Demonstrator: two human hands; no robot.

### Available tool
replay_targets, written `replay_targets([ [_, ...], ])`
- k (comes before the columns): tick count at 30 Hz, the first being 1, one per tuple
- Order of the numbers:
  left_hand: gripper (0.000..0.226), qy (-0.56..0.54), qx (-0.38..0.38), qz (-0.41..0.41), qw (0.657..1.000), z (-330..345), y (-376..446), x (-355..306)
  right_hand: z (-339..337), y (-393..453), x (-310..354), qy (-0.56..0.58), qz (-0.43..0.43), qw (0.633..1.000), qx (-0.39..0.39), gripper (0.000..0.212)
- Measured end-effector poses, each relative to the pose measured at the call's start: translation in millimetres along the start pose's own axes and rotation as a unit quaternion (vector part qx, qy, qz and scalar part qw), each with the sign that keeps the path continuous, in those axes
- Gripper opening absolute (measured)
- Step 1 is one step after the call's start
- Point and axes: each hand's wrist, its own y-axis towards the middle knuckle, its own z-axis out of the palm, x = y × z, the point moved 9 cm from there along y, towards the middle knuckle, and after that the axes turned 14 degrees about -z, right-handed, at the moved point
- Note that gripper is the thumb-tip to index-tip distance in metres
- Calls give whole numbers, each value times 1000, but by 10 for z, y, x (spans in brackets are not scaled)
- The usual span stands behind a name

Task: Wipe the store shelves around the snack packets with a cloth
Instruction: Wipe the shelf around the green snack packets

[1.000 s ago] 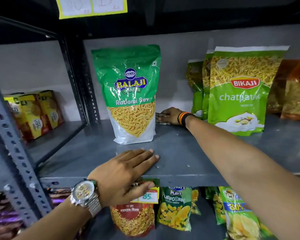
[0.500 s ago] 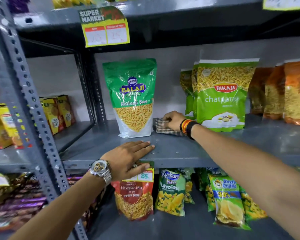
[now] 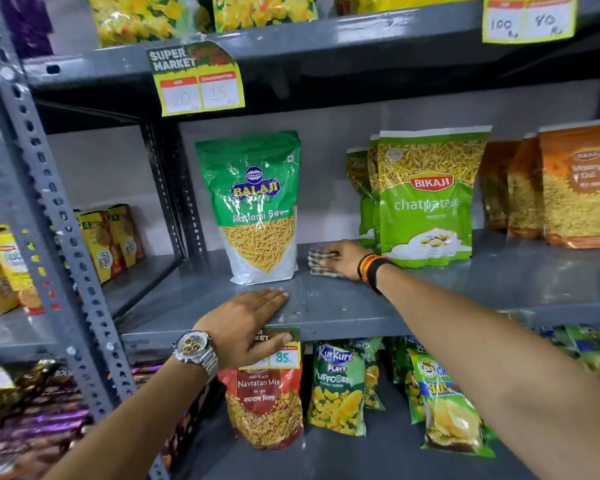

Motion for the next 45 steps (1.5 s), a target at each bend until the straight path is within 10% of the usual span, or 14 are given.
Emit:
replay_targets([
  [9, 85, 10, 0, -4, 1000, -20, -20, -14, 20, -882, 764, 79, -131, 980, 125, 30],
  [14, 88, 12, 9, -13, 1000, -24, -14, -9, -404, -741, 311, 67, -87, 994, 10, 23],
  [34, 89, -15, 22, -24, 999, -76, -17, -42, -469, -1649, 403, 62, -100, 989, 89, 28],
  [40, 80, -47, -10, 33, 998, -217, 212, -529, -1033, -1131, -23, 60, -49, 993, -89, 31],
  [45, 77, -42, -1, 56, 998, -75, 373, -820, -866, -838, -137, -44, -23, 998, -38, 29],
])
